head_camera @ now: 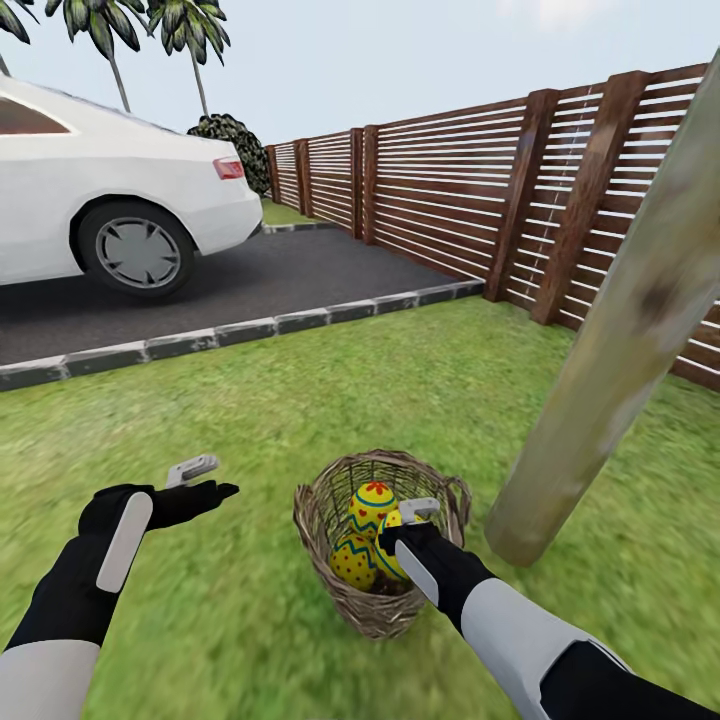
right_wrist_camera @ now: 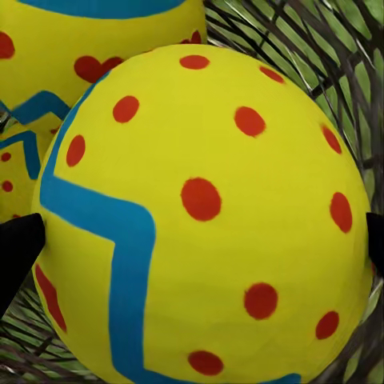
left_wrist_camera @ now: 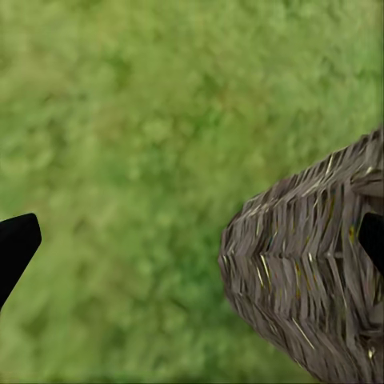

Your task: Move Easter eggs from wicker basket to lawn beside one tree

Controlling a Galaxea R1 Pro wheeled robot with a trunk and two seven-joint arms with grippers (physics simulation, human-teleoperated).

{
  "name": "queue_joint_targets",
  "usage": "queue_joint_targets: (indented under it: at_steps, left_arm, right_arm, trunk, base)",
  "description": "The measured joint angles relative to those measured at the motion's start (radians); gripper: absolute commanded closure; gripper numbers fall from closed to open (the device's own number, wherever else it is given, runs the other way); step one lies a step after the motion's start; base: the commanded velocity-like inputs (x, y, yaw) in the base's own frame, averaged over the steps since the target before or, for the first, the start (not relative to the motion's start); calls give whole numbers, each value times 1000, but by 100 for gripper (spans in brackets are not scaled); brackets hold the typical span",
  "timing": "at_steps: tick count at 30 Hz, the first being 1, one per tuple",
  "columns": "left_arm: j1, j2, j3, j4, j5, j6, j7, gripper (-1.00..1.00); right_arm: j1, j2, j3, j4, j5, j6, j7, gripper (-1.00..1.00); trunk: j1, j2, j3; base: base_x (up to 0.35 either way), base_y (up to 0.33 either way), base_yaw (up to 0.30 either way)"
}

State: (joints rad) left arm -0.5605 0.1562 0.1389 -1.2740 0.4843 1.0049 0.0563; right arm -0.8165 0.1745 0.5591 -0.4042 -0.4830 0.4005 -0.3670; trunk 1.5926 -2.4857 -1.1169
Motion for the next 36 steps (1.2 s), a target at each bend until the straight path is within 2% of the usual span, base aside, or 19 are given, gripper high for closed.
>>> queue_joint_targets:
  at_steps: [5,25,33,36]
  left_arm:
    - [0,0,0,0,0,1,-1,-100]
    - [0,0,0,0,0,2,-1,-100]
    - [0,0,0,0,0,2,-1,-100]
    - [0,0,0,0,0,-2,-1,-100]
  right_arm:
    - [0,0,0,0,1,37,0,100]
    - [0,0,1,-22,3,39,2,100]
    - [0,0,2,-87,3,59,2,100]
    - [0,0,1,-119,5,72,1,100]
  trunk:
    - [0,0,0]
    - [0,0,0]
    - [0,0,0]
    - [-11,21,9]
  base:
    - [-108,0,0]
    - [-2,0,0]
    - [0,0,0]
    - [0,0,0]
